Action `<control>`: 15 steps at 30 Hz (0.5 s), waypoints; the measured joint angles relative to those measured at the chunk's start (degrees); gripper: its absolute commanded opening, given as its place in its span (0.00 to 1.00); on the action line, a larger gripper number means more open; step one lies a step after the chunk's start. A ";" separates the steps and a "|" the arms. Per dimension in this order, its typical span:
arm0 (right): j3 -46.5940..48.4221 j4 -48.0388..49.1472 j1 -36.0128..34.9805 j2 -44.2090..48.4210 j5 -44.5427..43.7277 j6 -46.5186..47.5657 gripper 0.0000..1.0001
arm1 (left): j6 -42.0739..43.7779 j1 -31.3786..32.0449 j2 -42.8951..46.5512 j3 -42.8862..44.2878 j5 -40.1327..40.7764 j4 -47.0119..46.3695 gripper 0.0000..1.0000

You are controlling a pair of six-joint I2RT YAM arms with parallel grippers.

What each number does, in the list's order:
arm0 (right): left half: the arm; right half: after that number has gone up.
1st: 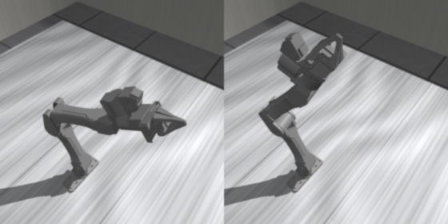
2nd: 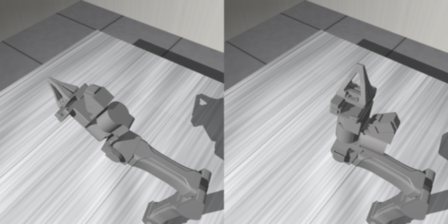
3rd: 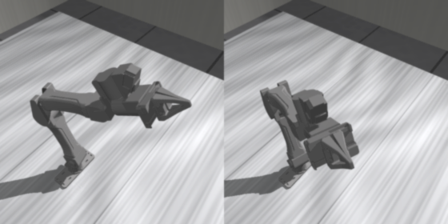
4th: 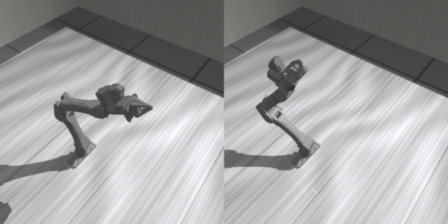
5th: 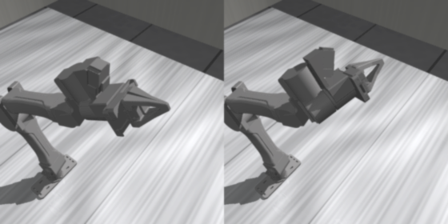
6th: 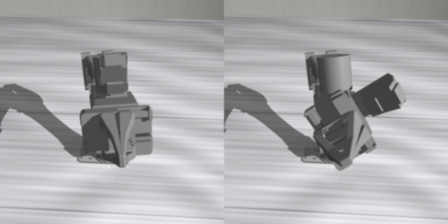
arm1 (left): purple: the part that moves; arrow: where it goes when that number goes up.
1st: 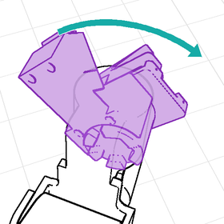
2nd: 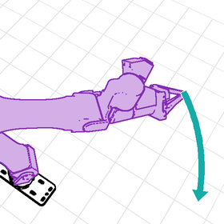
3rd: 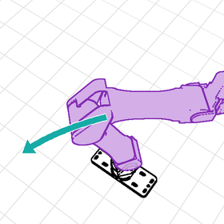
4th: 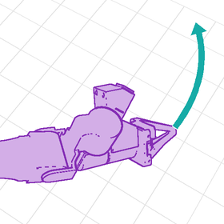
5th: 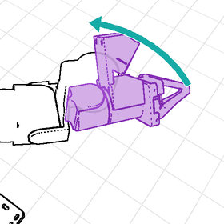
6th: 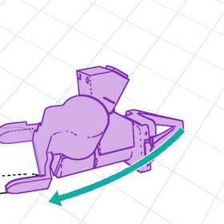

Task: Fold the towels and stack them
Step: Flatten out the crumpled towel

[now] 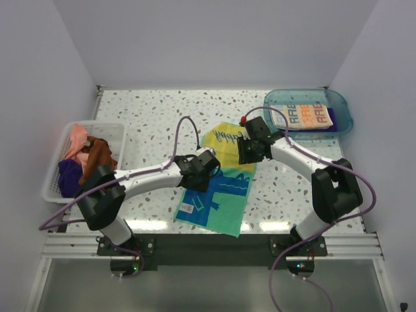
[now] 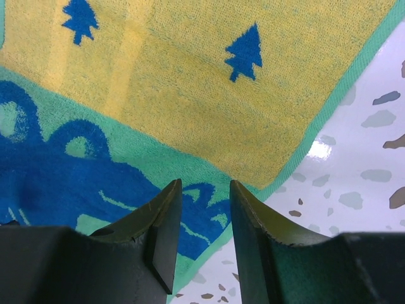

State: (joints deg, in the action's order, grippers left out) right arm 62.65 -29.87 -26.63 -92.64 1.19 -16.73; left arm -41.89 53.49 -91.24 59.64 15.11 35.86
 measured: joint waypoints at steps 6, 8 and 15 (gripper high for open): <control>0.00 2.01 0.00 -2.49 0.48 0.11 0.39 | 1.62 -0.02 -3.15 -1.51 -2.14 -1.92 0.42; 0.00 2.56 0.00 -3.89 0.50 0.17 0.39 | 1.38 -0.02 -3.15 -3.48 -3.61 -2.43 0.42; 0.68 3.91 0.00 -9.20 0.50 0.35 0.39 | -1.29 0.33 1.70 -10.49 -9.11 -3.61 0.42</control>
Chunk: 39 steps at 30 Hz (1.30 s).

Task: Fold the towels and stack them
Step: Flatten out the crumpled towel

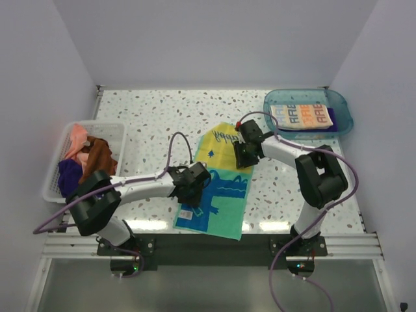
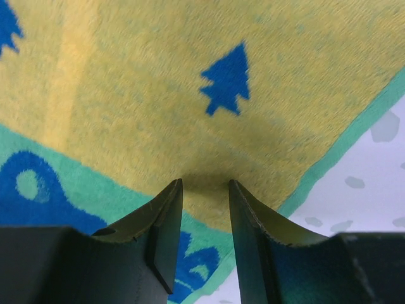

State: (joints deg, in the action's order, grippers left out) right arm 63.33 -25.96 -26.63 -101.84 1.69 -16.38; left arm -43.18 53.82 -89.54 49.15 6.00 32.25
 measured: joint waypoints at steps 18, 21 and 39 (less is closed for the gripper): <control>1.16 -0.24 -0.11 1.68 1.07 2.19 0.58 | 1.70 -6.93 9.60 11.02 -0.26 5.66 0.67; -0.50 -0.31 -0.11 5.77 1.07 2.25 0.66 | 7.41 -14.23 6.43 16.65 2.23 3.61 0.63; -10.21 2.01 -0.11 14.27 7.04 -1.40 0.85 | 30.38 -25.46 -29.33 43.47 -3.87 -5.11 0.52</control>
State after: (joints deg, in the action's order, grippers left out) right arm 53.12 -23.94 -26.74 -87.57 8.73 -17.78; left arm -12.80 28.36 -118.87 92.62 2.13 27.14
